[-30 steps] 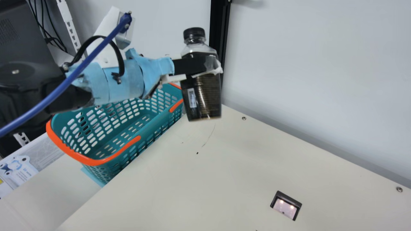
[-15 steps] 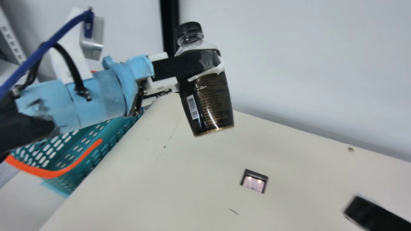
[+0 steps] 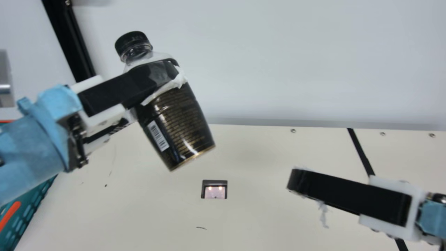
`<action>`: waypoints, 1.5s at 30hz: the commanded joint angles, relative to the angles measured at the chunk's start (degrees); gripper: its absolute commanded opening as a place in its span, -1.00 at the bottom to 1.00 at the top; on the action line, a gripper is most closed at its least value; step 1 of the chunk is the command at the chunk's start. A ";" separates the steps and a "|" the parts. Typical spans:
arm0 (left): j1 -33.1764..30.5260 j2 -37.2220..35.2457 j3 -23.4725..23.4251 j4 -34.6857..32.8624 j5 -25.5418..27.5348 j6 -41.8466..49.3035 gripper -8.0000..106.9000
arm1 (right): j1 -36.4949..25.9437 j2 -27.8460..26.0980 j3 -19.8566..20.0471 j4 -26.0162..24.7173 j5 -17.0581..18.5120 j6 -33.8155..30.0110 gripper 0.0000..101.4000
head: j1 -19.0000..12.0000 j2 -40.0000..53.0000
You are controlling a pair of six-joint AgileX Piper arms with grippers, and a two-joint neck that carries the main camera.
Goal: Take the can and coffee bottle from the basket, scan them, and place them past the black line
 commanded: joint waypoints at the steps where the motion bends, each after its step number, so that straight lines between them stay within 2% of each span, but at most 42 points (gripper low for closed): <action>1: -0.71 -0.17 -0.15 -0.55 -0.35 0.42 -0.68 | 0.00 0.00 0.00 0.00 0.00 0.00 1.00 | -1.75 -2.01; 7: -3.65 -0.84 -0.84 0.98 -2.10 2.84 -0.68 | 0.00 0.00 0.00 0.00 0.00 0.00 1.00 | -1.82 -2.84; 8: -2.90 -0.58 -0.70 -0.52 -1.74 1.65 -0.68 | 0.00 0.00 0.00 0.00 0.00 0.00 1.00 | -1.82 -2.84; 17: -3.64 -0.78 -0.79 0.94 -2.02 2.90 -0.68 | 0.00 0.00 0.00 0.00 0.00 0.00 1.00 | -1.82 -2.84; 18: -3.56 -0.90 -1.06 2.99 -1.97 0.80 -0.68 | 0.00 0.00 0.00 0.00 0.00 0.00 1.00 | -1.82 -2.84; 22: -3.44 -1.12 -1.23 2.32 -2.06 -2.97 -0.68 | 0.00 0.00 0.00 0.00 0.00 0.00 1.00 | -1.82 -2.84; 31: -3.28 -0.12 -1.18 0.03 -1.16 -18.73 -0.68 | 0.00 0.00 0.00 0.00 0.00 0.00 1.00 | -1.82 -2.84; 37: -4.26 1.33 -1.91 3.95 -0.37 -29.49 -0.68 | 0.00 0.00 0.00 0.00 0.00 0.00 1.00 | -1.82 -2.84; 40: -4.70 1.81 -2.61 8.66 -0.26 -34.00 -0.68 | 0.00 0.00 0.00 0.00 0.00 0.00 1.00 | -1.82 -2.84; 41: -4.63 1.71 -2.38 5.73 -0.27 -29.96 -0.68 | 0.00 0.00 0.00 0.00 0.00 0.00 1.00 | -1.82 -2.84; 45: -4.64 1.79 -2.53 8.64 -0.27 -33.79 -0.68 | 0.00 0.00 0.00 0.00 0.00 0.00 1.00 | -1.82 -2.84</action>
